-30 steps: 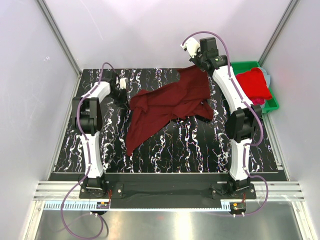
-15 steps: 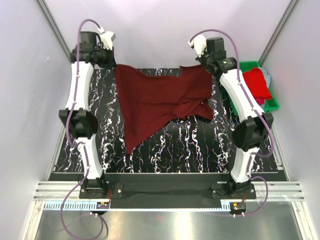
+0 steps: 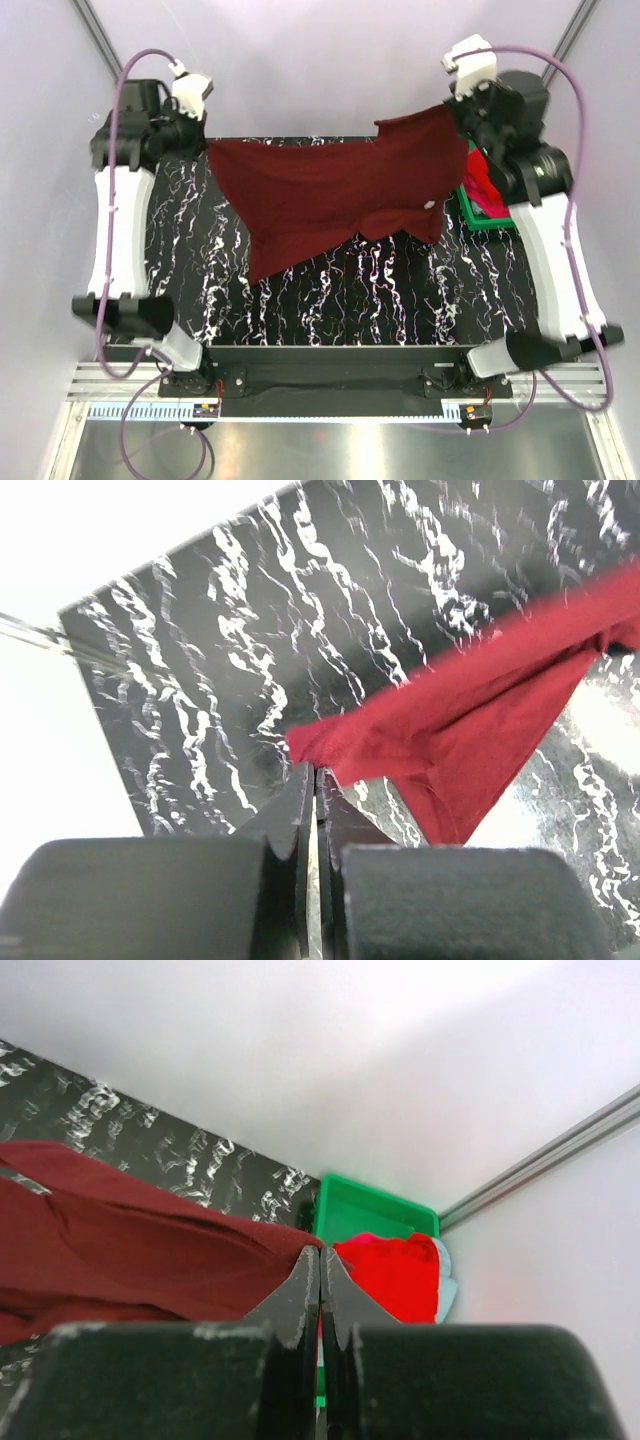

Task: Fold and stack the t-shirts
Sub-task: Flatten the tshirt out

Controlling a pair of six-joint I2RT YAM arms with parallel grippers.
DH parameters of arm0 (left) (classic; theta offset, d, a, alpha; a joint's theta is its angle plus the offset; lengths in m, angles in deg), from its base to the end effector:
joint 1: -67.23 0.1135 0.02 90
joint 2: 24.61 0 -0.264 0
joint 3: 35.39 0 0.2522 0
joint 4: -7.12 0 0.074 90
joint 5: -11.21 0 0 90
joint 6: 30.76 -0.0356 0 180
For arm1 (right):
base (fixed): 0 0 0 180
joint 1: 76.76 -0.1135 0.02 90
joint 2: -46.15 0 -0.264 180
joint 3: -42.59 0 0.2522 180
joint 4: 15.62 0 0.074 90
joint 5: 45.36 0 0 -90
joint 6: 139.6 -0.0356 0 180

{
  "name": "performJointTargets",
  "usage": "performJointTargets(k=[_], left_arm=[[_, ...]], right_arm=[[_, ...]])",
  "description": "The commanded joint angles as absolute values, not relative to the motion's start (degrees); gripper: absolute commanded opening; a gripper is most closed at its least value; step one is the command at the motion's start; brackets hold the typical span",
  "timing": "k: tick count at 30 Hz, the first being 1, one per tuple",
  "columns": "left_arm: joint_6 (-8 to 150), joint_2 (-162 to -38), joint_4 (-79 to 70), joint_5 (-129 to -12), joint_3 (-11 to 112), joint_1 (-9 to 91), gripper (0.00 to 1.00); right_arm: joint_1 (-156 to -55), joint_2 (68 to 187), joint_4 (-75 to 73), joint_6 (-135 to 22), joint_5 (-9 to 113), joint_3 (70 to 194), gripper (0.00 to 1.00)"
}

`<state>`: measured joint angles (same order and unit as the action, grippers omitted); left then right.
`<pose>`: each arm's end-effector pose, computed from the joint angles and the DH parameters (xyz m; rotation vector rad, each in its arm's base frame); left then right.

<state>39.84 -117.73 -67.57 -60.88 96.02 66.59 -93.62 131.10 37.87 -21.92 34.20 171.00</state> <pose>0.3190 -0.0145 0.4694 0.5472 2.1052 -0.1586 0.2767 0.0771 0.5310 -0.5382 1.6675 -0.2970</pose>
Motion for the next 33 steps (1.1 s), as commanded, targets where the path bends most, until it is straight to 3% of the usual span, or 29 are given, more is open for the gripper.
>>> performJointTargets(k=[1,12,27,33], left_arm=[[40.9,-105.9,-62.8,-62.5,96.0,66.5,0.00],[40.9,-88.5,-59.9,-66.7,94.6,66.5,0.00],[41.1,-76.9,-57.0,-68.9,104.0,66.9,0.00],[40.5,-77.5,-51.4,-72.5,106.1,67.1,0.00]], right_arm=[[-93.6,123.0,38.5,-25.3,37.5,167.2,0.00],[-93.5,103.1,47.3,-27.7,46.6,161.5,0.00],[-92.2,105.9,55.1,-28.0,49.6,197.3,0.00],[-91.3,105.9,48.9,-27.2,48.4,198.6,0.00]])
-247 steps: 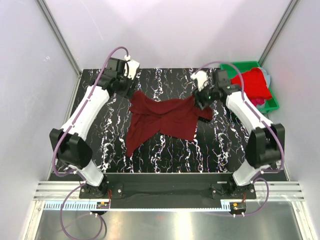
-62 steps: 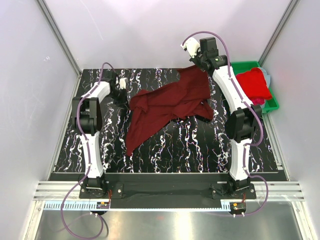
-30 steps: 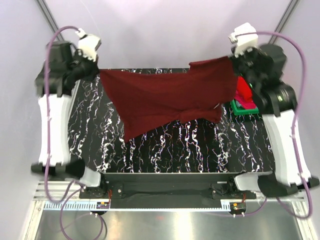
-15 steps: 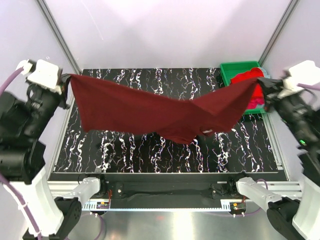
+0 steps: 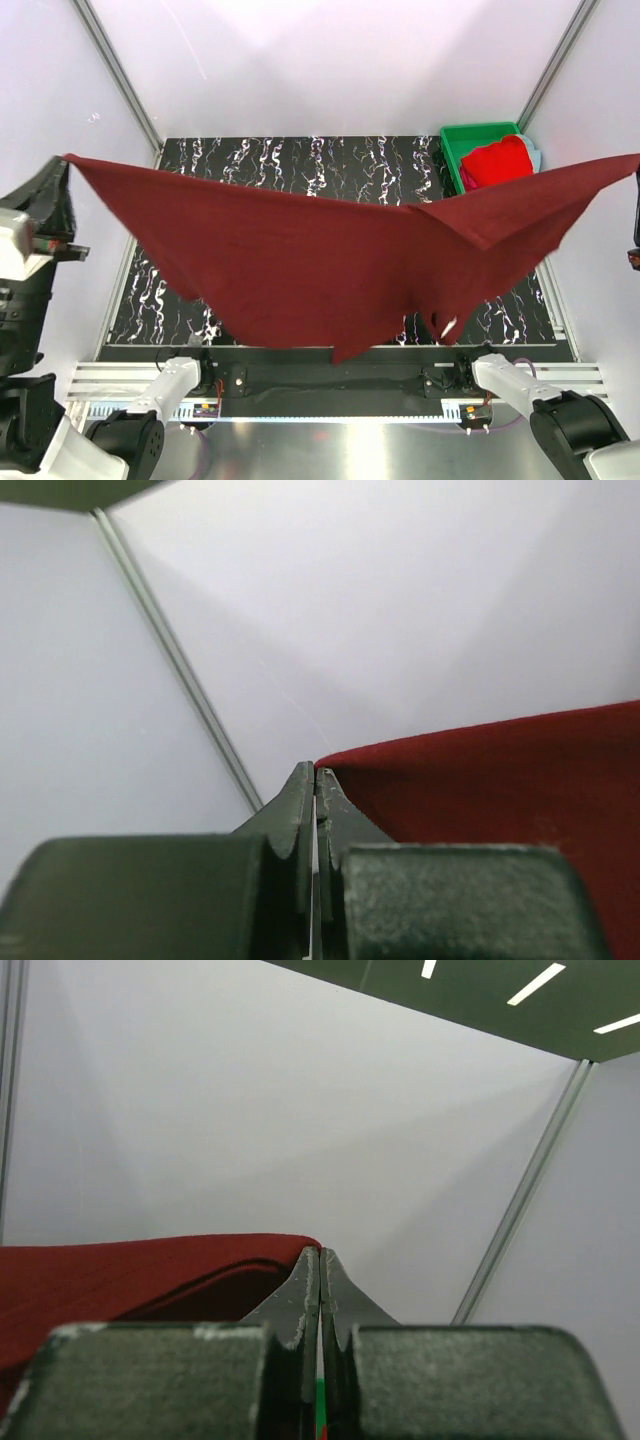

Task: Fold and stack the t-shirts
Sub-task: Flatten the tshirt out

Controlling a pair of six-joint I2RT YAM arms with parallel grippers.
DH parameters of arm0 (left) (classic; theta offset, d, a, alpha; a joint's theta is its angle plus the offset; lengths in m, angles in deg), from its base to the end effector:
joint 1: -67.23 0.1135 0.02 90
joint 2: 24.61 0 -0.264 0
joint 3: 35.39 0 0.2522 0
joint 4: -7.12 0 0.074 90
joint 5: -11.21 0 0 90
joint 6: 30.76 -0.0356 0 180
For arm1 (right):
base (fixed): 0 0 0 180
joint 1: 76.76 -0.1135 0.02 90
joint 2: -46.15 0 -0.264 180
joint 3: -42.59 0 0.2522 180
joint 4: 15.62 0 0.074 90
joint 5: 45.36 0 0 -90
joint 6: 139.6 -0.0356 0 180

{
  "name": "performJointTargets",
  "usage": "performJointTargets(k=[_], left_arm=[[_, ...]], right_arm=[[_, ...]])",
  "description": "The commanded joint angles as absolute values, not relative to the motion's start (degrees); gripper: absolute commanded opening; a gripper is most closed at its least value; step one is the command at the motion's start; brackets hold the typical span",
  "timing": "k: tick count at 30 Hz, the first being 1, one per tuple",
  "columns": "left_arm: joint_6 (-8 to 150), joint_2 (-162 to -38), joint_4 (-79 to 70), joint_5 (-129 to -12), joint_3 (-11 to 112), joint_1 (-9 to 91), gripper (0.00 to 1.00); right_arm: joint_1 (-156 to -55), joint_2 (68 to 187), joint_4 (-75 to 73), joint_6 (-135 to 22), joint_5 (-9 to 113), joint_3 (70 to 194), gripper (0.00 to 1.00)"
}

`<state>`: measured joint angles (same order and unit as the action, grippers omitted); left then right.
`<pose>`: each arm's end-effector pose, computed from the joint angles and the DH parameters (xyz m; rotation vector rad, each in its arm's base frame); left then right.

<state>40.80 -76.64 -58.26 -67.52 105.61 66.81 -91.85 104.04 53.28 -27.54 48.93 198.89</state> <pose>-0.0381 -0.0067 0.6174 0.3613 1.1118 0.1639 -0.0605 -0.0135 0.6405 -0.4005 0.9788 -0.0706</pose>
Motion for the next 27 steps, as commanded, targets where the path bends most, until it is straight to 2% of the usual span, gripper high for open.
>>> performJointTargets(k=[1,5,8,14,18,21,25,27], left_arm=[[39.5,-78.0,-51.2,-73.0,105.7,67.2,0.00],[36.5,-79.4,-50.1,-74.1,98.5,67.2,0.00],[35.0,-79.1,-47.0,-72.8,84.2,67.1,0.00],[34.0,-83.4,-39.3,-70.8,67.7,67.2,0.00],[32.9,-92.5,-36.1,-70.3,63.1,67.1,0.00],[30.9,-99.9,-32.2,-70.1,60.9,67.1,0.00],[29.7,-111.9,-29.2,-71.0,64.1,67.1,0.00],[30.0,-119.0,-27.8,-71.5,68.1,67.1,0.00]], right_arm=[[-91.3,106.1,48.2,-26.6,47.7,198.2,0.00],[-91.3,105.6,42.4,-22.8,45.7,189.7,0.00],[-91.3,106.4,38.8,-21.6,44.9,182.5,0.00],[-91.3,111.3,31.6,-20.9,42.0,167.7,0.00],[-91.3,116.1,24.7,-17.4,43.1,156.1,0.00],[-91.1,122.6,20.0,-16.6,43.4,152.2,0.00],[-89.2,133.9,14.8,-18.6,43.7,152.9,0.00],[-88.5,141.7,12.7,-19.0,43.2,157.0,0.00]])
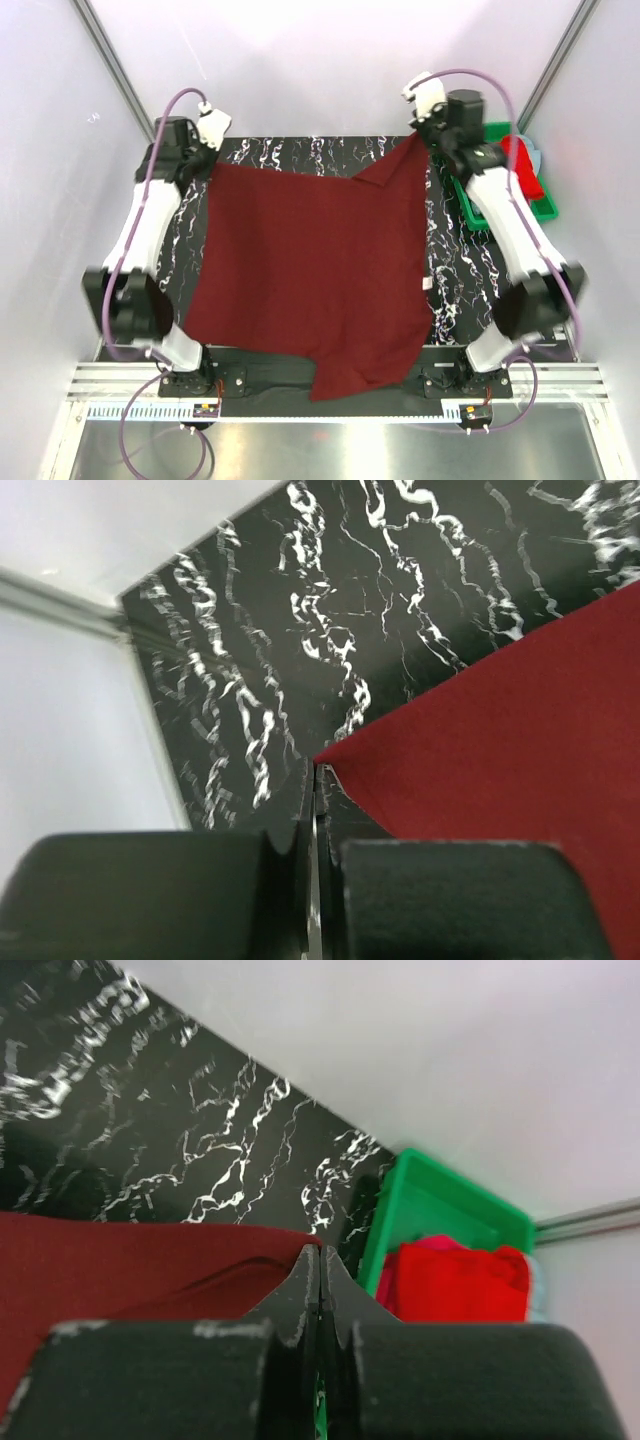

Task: Fold and stack the t-shirts
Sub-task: Flatten the tshirt out

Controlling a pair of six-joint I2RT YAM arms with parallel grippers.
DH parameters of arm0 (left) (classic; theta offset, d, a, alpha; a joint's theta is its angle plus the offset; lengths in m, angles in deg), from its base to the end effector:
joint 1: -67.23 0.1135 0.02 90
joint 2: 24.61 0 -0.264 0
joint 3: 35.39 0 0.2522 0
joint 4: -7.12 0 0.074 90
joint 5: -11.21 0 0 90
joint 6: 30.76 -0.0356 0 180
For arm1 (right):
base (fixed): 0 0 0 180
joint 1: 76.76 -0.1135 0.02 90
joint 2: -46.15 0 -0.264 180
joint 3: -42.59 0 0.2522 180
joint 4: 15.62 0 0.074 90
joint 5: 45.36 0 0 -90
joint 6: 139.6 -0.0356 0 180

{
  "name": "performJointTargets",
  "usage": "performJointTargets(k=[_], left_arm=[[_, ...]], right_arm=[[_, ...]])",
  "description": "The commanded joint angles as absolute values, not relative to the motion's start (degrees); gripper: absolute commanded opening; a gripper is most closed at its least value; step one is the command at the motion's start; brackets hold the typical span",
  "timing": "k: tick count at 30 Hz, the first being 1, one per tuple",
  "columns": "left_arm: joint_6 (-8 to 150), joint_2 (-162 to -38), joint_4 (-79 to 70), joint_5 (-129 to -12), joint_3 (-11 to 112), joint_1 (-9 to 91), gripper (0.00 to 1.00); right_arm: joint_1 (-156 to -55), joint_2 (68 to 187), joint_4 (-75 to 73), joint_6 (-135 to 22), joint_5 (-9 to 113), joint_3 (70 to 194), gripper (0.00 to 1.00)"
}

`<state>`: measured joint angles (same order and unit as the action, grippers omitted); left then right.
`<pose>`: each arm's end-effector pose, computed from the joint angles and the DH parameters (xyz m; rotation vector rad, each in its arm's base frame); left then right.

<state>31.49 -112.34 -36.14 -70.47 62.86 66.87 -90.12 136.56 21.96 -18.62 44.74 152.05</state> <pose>0.3493 -0.0073 0.3643 0.6011 2.0518 0.1251 0.3543 0.0842 0.4250 -0.7179 1.7587 -0.2077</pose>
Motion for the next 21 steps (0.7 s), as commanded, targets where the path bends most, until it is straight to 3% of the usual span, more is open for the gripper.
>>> performJointTargets(k=[1,5,10,21], left_arm=[[30.1,-121.2,-27.0,-72.1,69.7,68.4,0.00],[29.5,-131.9,-25.2,-75.4,79.3,68.6,0.00],[30.1,-136.0,-23.7,-76.6,83.2,69.0,0.00],[30.2,-136.8,-19.7,-77.2,77.7,69.1,0.00]], right_arm=[[-88.3,144.3,12.2,-19.2,42.9,159.0,0.00],[-87.7,157.0,11.5,-18.3,42.1,170.9,0.00],[-87.7,165.1,13.4,-18.9,42.3,179.5,0.00],[-87.7,165.5,13.5,-19.4,43.3,173.6,0.00]])
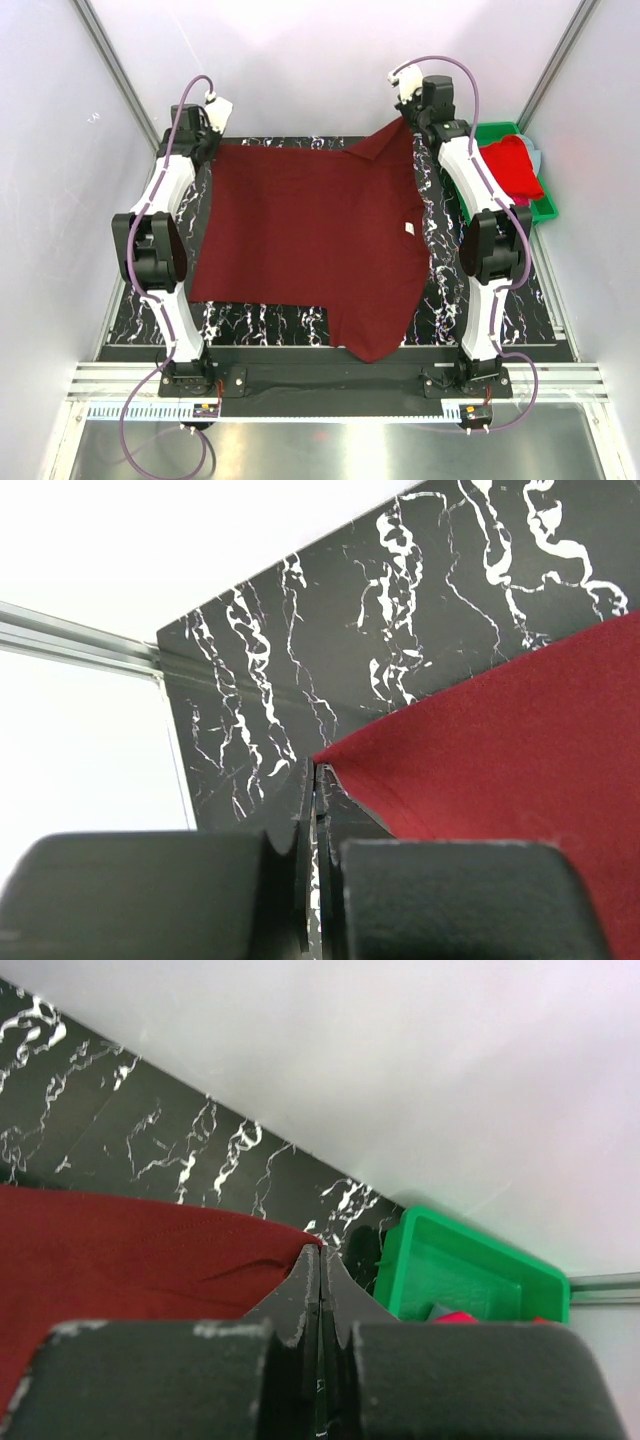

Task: Fold and stack the t-shirts
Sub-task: Flatten the tshirt out, then fold the tshirt

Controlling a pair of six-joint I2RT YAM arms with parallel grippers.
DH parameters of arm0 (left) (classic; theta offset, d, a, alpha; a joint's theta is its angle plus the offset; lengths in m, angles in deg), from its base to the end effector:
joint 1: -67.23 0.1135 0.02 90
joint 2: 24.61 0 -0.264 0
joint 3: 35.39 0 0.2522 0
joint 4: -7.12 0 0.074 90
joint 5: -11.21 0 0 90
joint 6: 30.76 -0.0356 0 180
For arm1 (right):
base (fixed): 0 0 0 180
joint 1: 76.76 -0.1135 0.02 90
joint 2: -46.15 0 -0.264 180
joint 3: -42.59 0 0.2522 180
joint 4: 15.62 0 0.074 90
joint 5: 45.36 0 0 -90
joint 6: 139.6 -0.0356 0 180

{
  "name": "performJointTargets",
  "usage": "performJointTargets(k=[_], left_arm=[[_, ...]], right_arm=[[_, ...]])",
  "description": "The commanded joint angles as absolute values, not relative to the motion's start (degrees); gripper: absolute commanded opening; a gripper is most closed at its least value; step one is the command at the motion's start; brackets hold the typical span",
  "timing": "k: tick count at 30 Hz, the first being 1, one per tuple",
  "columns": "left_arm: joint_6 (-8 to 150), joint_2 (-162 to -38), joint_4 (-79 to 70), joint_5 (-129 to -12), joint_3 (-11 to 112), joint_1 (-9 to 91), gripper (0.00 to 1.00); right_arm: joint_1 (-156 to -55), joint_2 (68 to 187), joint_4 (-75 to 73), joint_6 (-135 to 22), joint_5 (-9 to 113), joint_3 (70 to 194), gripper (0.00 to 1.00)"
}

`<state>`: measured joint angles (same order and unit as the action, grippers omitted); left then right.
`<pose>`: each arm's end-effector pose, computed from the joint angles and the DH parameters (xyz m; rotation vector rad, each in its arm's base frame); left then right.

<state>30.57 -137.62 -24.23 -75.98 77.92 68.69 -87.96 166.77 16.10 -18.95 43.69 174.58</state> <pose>0.4691 0.0102 0.3013 0.5279 2.0563 0.2616 0.4950 0.0974 0.3523 -0.6801 1.8099 -0.2430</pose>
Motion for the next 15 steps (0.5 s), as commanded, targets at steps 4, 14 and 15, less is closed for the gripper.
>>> performJointTargets(k=[4,14,15], left_arm=[[30.2,-141.4,-21.8,-78.1,83.2,69.1,0.00],[29.9,-150.4,-25.1,-80.9,94.6,69.8,0.00],[29.9,-150.6,-25.3,-81.2,94.9,70.0,0.00]], right_arm=[[-87.0,170.1,14.0,-19.5,43.8,178.7,0.00],[-86.7,191.8,19.4,-18.4,44.5,208.4,0.00],[-86.7,192.0,19.0,-18.0,44.5,208.1,0.00]])
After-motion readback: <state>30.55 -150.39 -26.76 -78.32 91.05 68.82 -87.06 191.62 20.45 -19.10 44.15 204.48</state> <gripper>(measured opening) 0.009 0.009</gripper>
